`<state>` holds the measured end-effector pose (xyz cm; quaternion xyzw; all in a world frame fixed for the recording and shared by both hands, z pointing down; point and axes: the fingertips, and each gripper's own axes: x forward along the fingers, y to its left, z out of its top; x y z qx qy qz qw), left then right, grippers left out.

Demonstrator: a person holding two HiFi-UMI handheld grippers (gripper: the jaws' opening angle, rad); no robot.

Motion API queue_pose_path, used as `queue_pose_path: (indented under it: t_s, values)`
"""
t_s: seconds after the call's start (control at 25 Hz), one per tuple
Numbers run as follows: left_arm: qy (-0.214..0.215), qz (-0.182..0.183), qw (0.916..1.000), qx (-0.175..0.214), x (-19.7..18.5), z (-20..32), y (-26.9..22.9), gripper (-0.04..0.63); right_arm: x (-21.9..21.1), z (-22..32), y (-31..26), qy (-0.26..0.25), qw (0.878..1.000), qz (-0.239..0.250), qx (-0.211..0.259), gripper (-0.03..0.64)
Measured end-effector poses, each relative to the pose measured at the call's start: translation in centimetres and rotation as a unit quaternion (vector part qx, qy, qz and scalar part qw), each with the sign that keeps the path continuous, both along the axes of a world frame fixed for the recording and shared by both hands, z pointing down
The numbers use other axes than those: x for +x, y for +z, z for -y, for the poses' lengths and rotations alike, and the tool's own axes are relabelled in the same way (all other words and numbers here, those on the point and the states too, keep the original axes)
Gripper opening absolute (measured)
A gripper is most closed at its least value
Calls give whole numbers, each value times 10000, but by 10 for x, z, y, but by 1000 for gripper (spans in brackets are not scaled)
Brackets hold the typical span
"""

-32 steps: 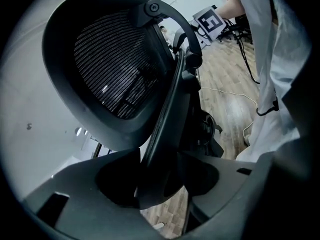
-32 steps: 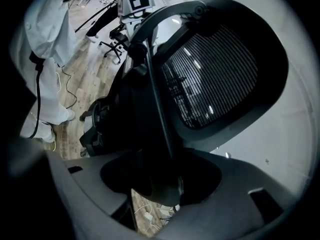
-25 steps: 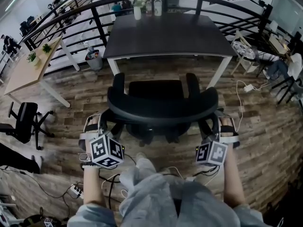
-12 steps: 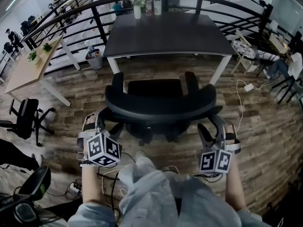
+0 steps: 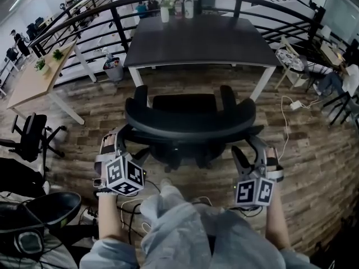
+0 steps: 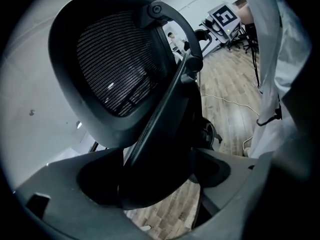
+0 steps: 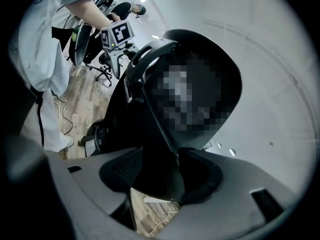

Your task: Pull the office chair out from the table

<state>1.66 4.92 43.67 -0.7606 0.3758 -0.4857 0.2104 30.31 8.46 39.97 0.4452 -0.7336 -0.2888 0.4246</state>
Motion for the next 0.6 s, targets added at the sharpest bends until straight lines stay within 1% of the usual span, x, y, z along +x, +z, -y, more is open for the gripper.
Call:
queue_pose_path:
  t_s: [0.16, 0.24, 0.36, 0.44, 0.52, 0.6]
  values:
    - [-6, 81, 10000, -2, -2, -1, -1, 416, -4, 0, 0, -48, 10000, -9, 34, 239]
    - [-32, 131, 9999, 59, -8, 1, -7, 377, -7, 0, -1, -55, 10000, 0, 59, 239]
    - [-89, 23, 9998, 165, -14, 4, -19, 382, -8, -1, -1, -60, 10000, 13, 65, 239]
    - [-89, -147, 9996, 207, -12, 1, -26, 382, -8, -2, -2, -89, 9999, 48, 75, 239]
    - [-85, -479, 9985, 243, -7, -8, -34, 382, -9, -5, -5, -129, 9997, 176, 91, 239]
    - [-44, -866, 9958, 296, -1, -19, -42, 376, -12, -7, -12, -165, 9989, 413, 116, 232]
